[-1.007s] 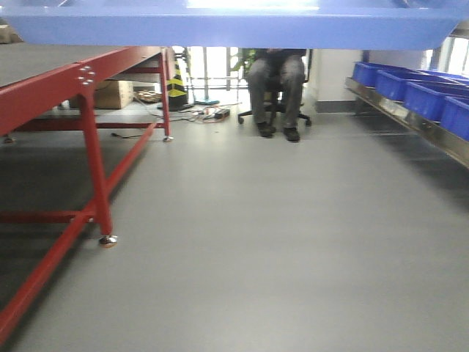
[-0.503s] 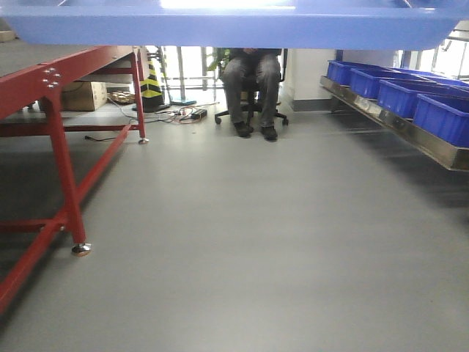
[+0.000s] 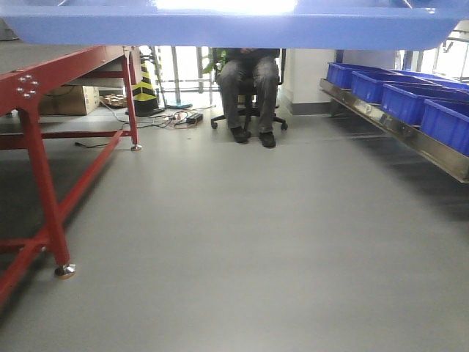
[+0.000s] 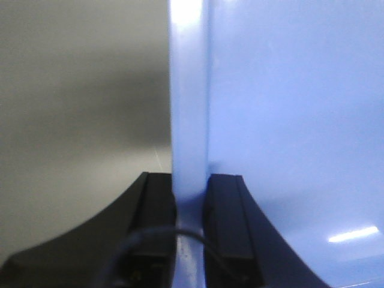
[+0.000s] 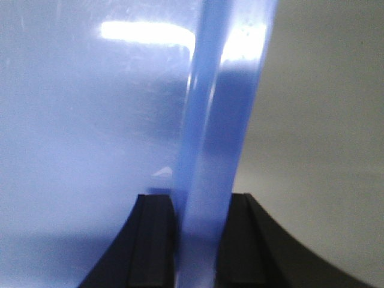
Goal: Grab blue tray and place on right shelf
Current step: 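Hold the tray with both grippers while the base turns away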
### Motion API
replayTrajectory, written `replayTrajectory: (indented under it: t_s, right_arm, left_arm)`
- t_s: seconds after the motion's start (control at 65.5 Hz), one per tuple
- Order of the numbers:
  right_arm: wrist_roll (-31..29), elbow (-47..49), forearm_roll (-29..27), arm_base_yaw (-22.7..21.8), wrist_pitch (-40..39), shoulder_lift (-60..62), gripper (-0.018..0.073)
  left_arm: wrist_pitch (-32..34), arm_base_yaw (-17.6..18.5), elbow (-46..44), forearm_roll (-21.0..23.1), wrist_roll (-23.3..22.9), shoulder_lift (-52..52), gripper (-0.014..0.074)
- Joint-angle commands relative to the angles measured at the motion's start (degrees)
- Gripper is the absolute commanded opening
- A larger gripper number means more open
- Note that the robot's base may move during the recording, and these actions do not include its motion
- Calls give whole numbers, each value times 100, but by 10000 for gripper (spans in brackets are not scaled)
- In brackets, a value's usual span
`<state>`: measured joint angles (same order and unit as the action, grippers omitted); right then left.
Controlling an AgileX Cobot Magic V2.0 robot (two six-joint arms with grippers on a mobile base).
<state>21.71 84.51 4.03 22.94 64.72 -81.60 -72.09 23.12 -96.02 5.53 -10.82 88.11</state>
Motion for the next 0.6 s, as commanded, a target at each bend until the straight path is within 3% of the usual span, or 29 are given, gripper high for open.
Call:
replayTrajectory:
  t_s: [0.0,0.58]
  right_arm:
    - [-142,154,204,-2,-235,222,57]
    - [-142,154,204,-2,-235,222,57]
  left_arm:
    - [-461,45,-153,11,63,-261,-48]
    - [-461,45,-153,19,63,-261,-48]
